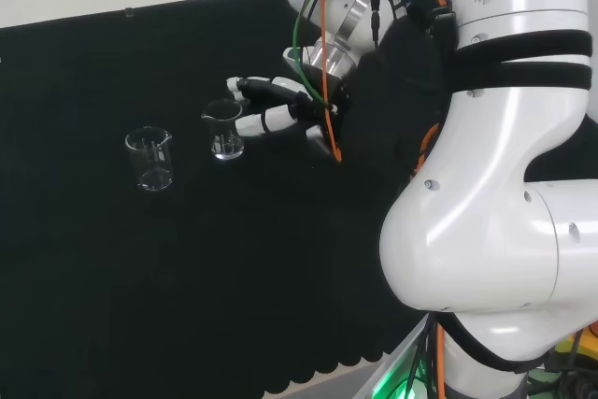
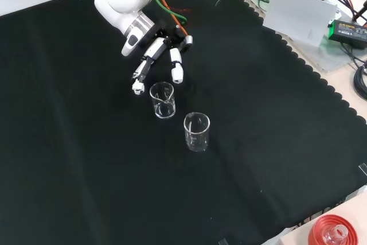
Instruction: Pick up the beaker on the right.
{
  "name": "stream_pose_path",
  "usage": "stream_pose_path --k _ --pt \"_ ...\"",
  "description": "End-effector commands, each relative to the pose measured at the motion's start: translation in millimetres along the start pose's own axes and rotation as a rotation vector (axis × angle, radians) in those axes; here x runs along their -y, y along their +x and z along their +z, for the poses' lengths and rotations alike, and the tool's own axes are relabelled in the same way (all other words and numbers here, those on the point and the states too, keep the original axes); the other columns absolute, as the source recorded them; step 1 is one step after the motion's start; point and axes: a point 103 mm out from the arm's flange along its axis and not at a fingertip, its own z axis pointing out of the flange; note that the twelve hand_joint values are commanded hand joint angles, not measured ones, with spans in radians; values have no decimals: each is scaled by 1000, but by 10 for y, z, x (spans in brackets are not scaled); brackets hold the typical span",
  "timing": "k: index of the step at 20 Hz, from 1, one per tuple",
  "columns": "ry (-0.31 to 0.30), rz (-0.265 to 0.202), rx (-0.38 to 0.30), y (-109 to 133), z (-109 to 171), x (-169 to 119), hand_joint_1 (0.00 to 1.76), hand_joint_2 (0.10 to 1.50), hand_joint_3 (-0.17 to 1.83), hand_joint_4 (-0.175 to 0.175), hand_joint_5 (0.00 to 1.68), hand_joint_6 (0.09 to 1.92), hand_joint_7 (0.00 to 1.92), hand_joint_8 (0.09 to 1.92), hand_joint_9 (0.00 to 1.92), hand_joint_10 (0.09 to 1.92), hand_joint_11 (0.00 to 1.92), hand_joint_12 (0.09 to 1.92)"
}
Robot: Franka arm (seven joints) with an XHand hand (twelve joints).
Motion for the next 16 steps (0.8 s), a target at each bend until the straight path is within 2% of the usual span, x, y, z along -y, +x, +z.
stream_pose_path --k 1,16 --pt "12 -9 0 -2 74 -43 979 845 -175 -56 242 87 79 508 94 633 0 807" --pt "8 -23 -43 -28 205 -187 985 842 -175 -52 246 87 94 508 110 636 0 804"
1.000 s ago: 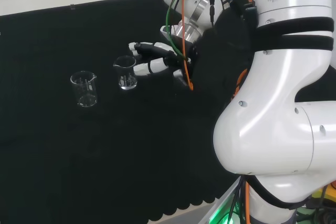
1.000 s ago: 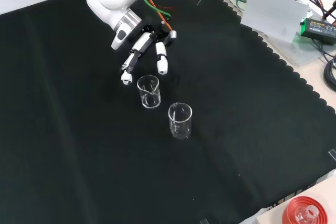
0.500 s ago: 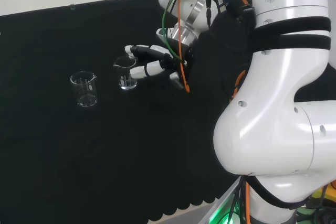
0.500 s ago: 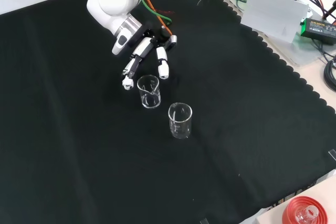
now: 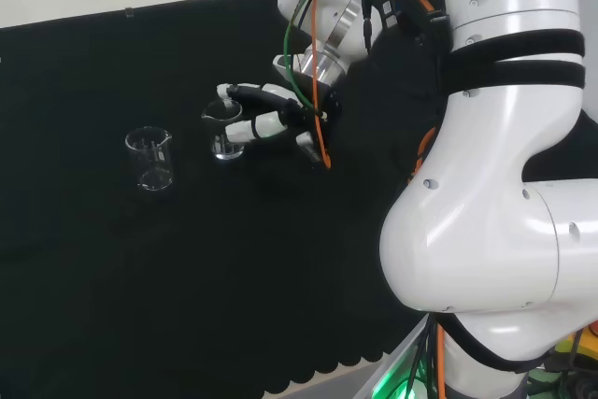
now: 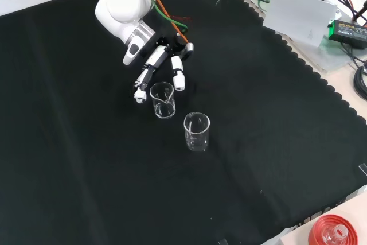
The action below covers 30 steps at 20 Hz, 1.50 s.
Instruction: Pick up the beaker on the right.
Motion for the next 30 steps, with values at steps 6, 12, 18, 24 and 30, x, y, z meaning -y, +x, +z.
stream_pose_path --k 6,12,18,24,30 --pt "-10 -17 -31 -17 71 -56 991 840 -175 -50 254 87 108 510 125 639 0 811" --pt "-18 -17 -53 -17 115 -43 994 839 -175 -44 265 87 117 509 136 638 0 818" --pt "-38 -15 -70 -23 142 -28 996 839 -175 -40 280 87 143 506 152 630 0 840" --pt "-49 -12 -84 -40 165 -46 996 841 -175 -36 294 87 156 505 166 628 0 848" --pt "-46 -14 -79 -41 164 -79 997 842 -175 -33 310 87 175 505 179 627 0 858"
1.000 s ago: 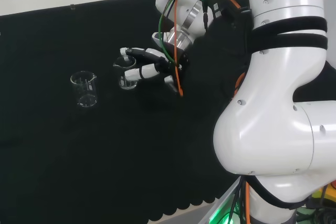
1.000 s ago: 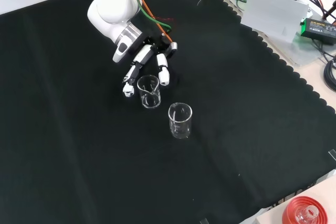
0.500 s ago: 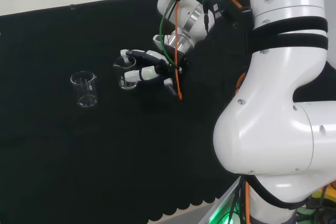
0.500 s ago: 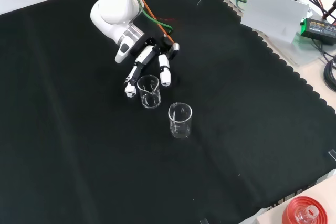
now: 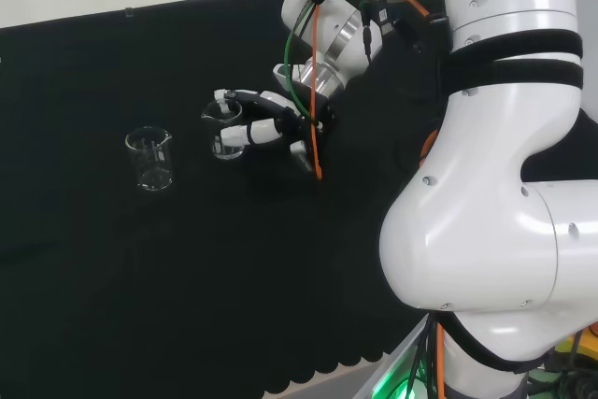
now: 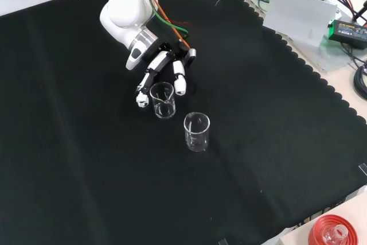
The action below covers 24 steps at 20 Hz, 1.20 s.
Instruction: Pick up the beaker on the right.
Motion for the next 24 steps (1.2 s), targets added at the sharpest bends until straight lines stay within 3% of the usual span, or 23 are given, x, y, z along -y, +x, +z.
stream_pose_path --k 1,8,24 --pt "-1 -3 0 11 7 -22 997 842 -175 -32 314 87 177 505 181 627 0 860" --pt "-22 -21 -7 47 31 -44 1000 851 -175 -25 380 87 247 504 237 615 0 934" --pt "-36 -1 -17 0 80 -63 1034 873 -175 -16 464 87 358 511 330 602 0 1043"
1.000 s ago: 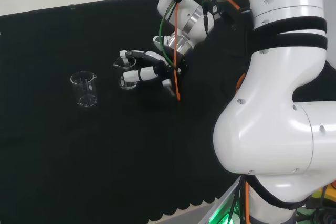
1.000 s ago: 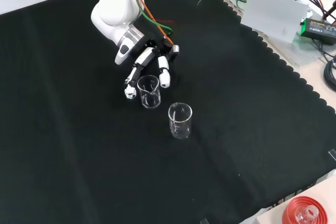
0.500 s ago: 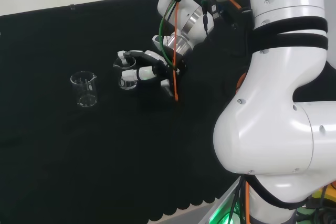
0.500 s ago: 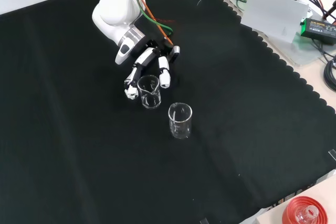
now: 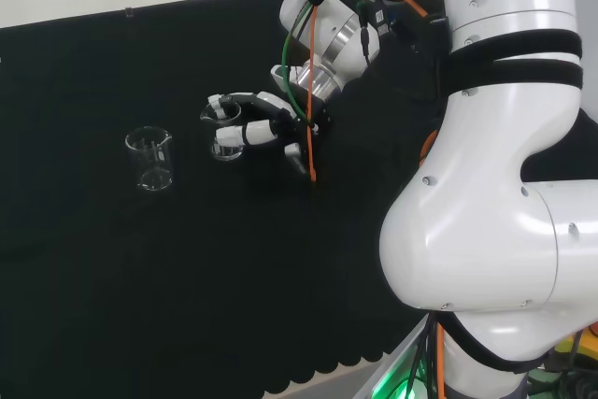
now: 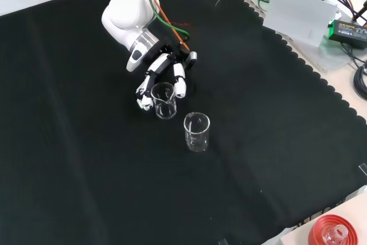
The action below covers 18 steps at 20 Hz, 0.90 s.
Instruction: Pick up the beaker on the right.
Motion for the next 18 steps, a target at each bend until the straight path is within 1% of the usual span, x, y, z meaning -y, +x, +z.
stream_pose_path --k 1,9,16,17,18 --pt "-9 7 -4 -19 8 -2 1038 874 -175 -15 468 87 361 512 333 602 0 1045" --pt "-17 -3 -5 5 1 -21 1065 883 -175 -11 520 90 402 517 362 595 0 1095" --pt "-17 -8 -9 8 -4 -31 1077 892 -175 -5 576 138 467 529 406 592 0 1143" --pt "-18 -7 -11 6 5 -38 1078 893 -175 -4 575 182 477 522 417 580 0 1148" --pt "-20 -6 -8 6 10 -42 1079 894 -175 -3 555 271 487 514 427 569 0 1153"
